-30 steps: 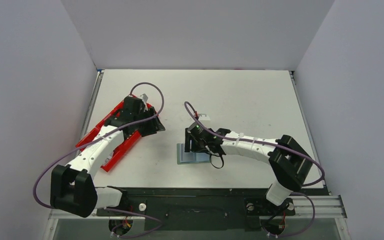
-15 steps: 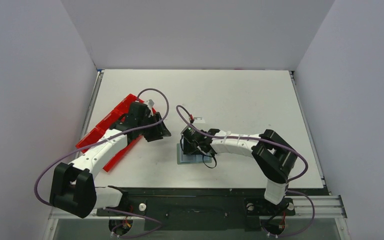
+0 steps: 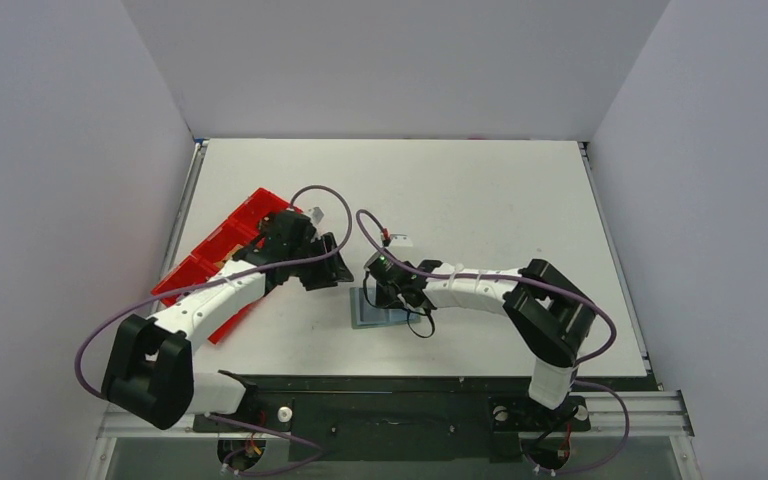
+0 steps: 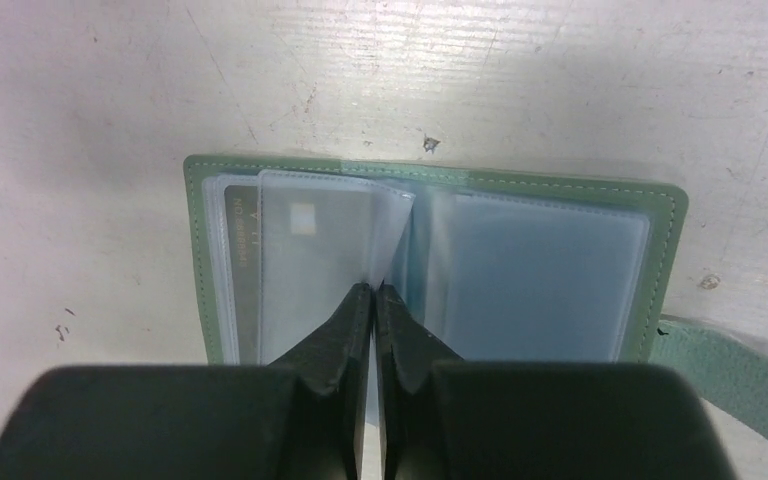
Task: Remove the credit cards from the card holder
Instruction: Remove the credit card from the card holder.
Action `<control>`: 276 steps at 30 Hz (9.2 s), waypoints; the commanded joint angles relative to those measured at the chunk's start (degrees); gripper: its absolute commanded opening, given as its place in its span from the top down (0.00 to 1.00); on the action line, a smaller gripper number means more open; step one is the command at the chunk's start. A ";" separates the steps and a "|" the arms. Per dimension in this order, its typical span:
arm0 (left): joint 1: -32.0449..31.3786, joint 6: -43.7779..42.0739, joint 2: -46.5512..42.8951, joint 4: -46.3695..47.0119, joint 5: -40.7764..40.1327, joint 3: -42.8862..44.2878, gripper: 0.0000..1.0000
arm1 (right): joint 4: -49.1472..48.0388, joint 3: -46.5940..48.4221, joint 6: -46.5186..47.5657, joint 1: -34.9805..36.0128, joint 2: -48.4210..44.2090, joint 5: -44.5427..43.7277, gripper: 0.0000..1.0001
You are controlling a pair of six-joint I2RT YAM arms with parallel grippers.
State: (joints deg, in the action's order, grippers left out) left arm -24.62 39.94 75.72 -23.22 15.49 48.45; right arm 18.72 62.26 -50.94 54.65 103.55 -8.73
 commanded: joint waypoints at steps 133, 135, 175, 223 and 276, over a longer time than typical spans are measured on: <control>-12.37 2.29 11.94 6.36 -2.12 9.68 0.49 | -4.09 -16.80 -1.54 -10.40 -32.56 7.55 0.54; -10.75 1.63 10.50 5.98 -2.27 7.20 0.52 | -6.26 -15.59 -2.26 -8.90 -29.33 9.79 0.54; -11.90 2.26 19.12 10.37 -4.82 0.45 0.99 | -27.16 -18.98 -8.44 -10.72 -6.40 21.21 0.61; -12.45 7.01 22.95 10.17 -8.98 -2.51 1.00 | -84.60 -43.59 -32.02 -20.03 1.89 34.71 0.86; -10.70 5.49 22.29 9.60 -8.40 -1.67 1.00 | -56.93 -43.17 -16.89 -25.02 -16.67 32.60 1.00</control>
State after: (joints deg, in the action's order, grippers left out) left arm -35.83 48.84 95.70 -6.79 12.75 47.53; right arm -44.21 16.95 -72.25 30.35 91.77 26.17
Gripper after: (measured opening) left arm 0.004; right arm 0.004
